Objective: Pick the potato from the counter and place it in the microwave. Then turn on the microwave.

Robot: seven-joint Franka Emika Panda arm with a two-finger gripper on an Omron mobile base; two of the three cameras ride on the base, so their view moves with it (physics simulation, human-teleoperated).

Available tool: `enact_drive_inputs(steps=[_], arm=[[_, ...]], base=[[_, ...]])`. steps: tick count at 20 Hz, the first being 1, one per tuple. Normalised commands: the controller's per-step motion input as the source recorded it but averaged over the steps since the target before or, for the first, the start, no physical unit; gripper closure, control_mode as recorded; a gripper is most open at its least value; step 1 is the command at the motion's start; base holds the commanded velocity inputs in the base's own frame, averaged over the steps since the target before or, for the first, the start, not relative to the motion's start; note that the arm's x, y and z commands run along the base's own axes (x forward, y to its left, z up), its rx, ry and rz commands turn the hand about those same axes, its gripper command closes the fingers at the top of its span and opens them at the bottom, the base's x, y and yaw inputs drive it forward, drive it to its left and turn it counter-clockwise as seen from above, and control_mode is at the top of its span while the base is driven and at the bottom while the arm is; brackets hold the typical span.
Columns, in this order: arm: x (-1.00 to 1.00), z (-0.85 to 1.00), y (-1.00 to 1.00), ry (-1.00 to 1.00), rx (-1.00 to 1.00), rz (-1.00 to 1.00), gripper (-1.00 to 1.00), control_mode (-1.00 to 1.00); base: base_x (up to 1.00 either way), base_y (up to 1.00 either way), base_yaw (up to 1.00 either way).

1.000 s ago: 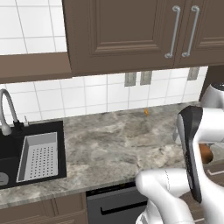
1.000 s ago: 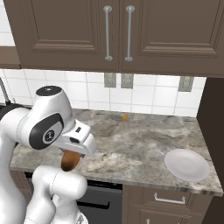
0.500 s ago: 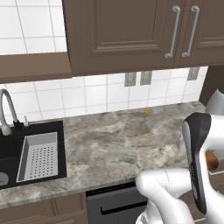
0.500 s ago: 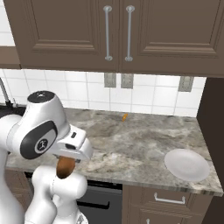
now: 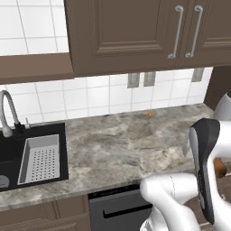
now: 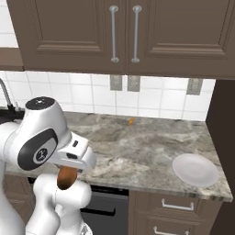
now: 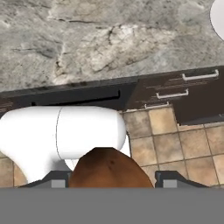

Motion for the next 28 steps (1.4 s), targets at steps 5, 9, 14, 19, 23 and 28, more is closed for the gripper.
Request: enact_drive_inputs(steps=[5,9,14,19,23,28], arm=[[0.0,0.0,0.0,0.0,0.0,0.0,1.0,1.0],[0.0,0.0,0.0,0.0,0.0,0.0,1.0,1.0],[0.0,0.0,0.0,0.0,0.0,0.0,1.0,1.0],[0.0,0.0,0.0,0.0,0.0,0.0,1.0,1.0],[0.0,0.0,0.0,0.0,0.0,0.0,1.0,1.0],[0.0,0.0,0.0,0.0,0.0,0.0,1.0,1.0]], base=[[-0.74,0.0,0.0],[-0.84,0.0,0.0],[-0.71,0.0,-0.04],[-0.27,0.0,-0.21],[-0.02,0.0,-0.32],[0.0,0.0,-0.38]])
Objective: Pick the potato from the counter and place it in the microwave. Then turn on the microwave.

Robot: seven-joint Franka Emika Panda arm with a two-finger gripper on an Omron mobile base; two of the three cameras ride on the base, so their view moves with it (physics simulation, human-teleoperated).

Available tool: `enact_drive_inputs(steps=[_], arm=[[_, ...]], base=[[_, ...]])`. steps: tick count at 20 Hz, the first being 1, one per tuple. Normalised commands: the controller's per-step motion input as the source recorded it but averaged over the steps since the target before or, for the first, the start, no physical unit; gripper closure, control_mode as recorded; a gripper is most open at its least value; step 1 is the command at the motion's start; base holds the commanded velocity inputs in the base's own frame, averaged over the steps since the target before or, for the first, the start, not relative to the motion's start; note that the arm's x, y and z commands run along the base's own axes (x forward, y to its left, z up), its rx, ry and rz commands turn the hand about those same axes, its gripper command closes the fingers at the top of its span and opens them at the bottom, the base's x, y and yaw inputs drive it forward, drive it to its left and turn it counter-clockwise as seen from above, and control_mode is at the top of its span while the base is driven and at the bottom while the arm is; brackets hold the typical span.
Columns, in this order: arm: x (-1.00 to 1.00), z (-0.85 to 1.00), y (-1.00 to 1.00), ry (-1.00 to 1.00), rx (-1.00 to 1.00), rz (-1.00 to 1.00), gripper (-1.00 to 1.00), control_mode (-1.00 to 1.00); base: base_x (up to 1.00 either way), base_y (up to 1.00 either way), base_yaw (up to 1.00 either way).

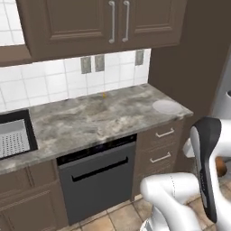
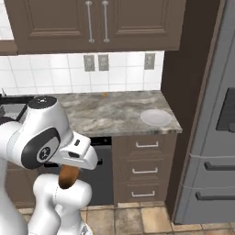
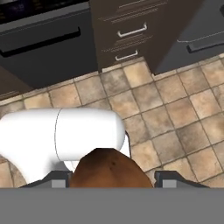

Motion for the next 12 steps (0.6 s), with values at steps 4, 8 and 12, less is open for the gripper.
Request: enact_drive_inputs(steps=[4,8,12], arm=[[0.0,0.0,0.0,0.0,0.0,0.0,1.0,1.0],[0.0,0.0,0.0,0.0,0.0,0.0,1.0,1.0],[0.0,0.0,0.0,0.0,0.0,0.0,1.0,1.0]], base=[[0.0,0.0,-0.43],[0.0,0.0,-0.45],[0.0,0.0,-0.47]])
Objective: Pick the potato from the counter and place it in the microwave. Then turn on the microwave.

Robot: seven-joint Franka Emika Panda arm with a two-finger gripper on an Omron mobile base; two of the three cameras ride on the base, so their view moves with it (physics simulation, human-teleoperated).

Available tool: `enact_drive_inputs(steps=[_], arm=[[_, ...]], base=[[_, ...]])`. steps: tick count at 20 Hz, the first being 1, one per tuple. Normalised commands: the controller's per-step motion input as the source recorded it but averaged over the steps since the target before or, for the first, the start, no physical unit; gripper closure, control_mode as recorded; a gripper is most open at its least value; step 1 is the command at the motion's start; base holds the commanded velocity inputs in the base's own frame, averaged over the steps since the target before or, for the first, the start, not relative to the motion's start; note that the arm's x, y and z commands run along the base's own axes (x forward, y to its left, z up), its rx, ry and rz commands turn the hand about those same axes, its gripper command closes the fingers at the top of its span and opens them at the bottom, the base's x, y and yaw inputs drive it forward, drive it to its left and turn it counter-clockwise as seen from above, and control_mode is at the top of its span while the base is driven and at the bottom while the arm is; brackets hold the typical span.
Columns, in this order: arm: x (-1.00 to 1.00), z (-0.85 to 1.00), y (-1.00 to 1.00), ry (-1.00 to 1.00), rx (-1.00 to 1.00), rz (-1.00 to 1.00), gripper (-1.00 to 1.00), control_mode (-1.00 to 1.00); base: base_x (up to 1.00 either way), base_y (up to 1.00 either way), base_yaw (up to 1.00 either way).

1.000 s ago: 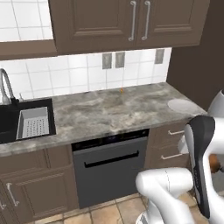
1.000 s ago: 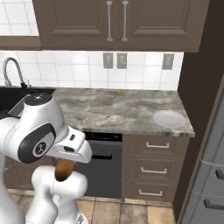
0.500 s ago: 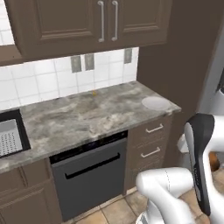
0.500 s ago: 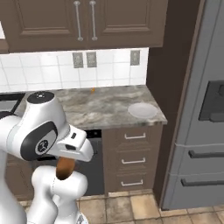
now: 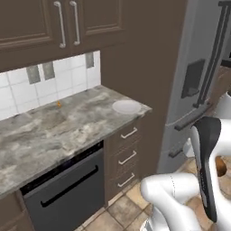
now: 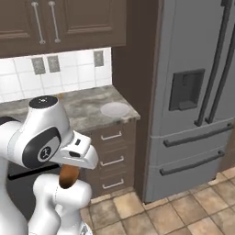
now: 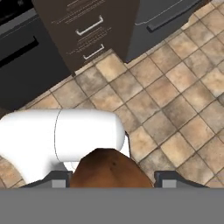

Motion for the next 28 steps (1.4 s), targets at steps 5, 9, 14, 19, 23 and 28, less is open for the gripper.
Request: enact_drive_inputs(steps=[5,9,14,19,23,28], arm=[[0.0,0.0,0.0,0.0,0.0,0.0,1.0,1.0],[0.0,0.0,0.0,0.0,0.0,0.0,1.0,1.0],[0.0,0.0,0.0,0.0,0.0,0.0,1.0,1.0],[0.0,0.0,0.0,0.0,0.0,0.0,1.0,1.0],[0.0,0.0,0.0,0.0,0.0,0.0,1.0,1.0],[0.0,0.0,0.0,0.0,0.0,0.0,1.0,1.0]], base=[[0.0,-0.05,-0.52],[0.0,-0.14,-0.54],[0.01,-0.28,-0.5],[0.09,-0.35,-0.42],[0.23,-0.37,-0.38],[0.36,-0.42,-0.32]])
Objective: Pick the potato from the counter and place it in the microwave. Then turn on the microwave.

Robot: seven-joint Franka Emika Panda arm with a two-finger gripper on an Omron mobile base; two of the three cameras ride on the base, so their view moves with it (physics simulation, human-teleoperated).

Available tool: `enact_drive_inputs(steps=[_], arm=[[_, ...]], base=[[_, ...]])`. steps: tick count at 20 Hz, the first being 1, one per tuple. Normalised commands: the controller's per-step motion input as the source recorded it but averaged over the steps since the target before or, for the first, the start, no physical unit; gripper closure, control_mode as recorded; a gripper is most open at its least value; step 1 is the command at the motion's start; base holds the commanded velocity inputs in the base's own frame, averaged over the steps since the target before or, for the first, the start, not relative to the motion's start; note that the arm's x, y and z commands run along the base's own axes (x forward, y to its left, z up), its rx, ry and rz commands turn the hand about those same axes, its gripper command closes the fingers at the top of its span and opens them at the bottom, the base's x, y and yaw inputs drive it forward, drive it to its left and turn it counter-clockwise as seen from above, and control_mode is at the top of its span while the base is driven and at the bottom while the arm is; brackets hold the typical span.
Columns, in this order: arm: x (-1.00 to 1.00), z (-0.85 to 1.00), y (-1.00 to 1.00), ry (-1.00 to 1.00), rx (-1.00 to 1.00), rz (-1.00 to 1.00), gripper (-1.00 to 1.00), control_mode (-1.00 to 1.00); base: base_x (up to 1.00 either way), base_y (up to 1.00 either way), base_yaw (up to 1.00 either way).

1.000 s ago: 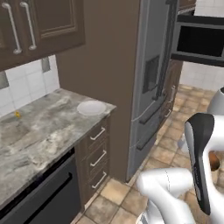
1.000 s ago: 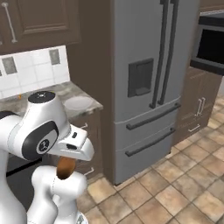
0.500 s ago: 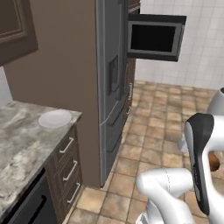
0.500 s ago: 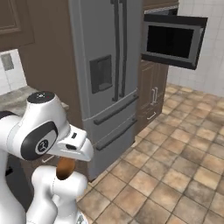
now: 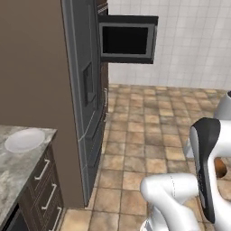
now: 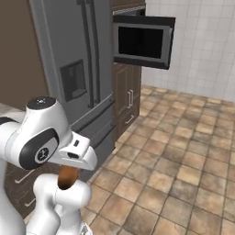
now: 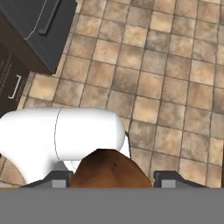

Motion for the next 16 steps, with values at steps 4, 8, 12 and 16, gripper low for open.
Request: enact_drive_inputs(steps=[4,8,12,16], arm=[[0.0,0.0,0.0,0.0,0.0,0.0,1.0,1.0],[0.0,0.0,0.0,0.0,0.0,0.0,1.0,1.0],[0.0,0.0,0.0,0.0,0.0,0.0,1.0,1.0],[0.0,0.0,0.0,0.0,0.0,0.0,1.0,1.0]], base=[[0.41,-0.5,-0.19],[0.45,-0.61,-0.08],[0.42,-0.76,0.0],[0.4,-0.8,0.0]])
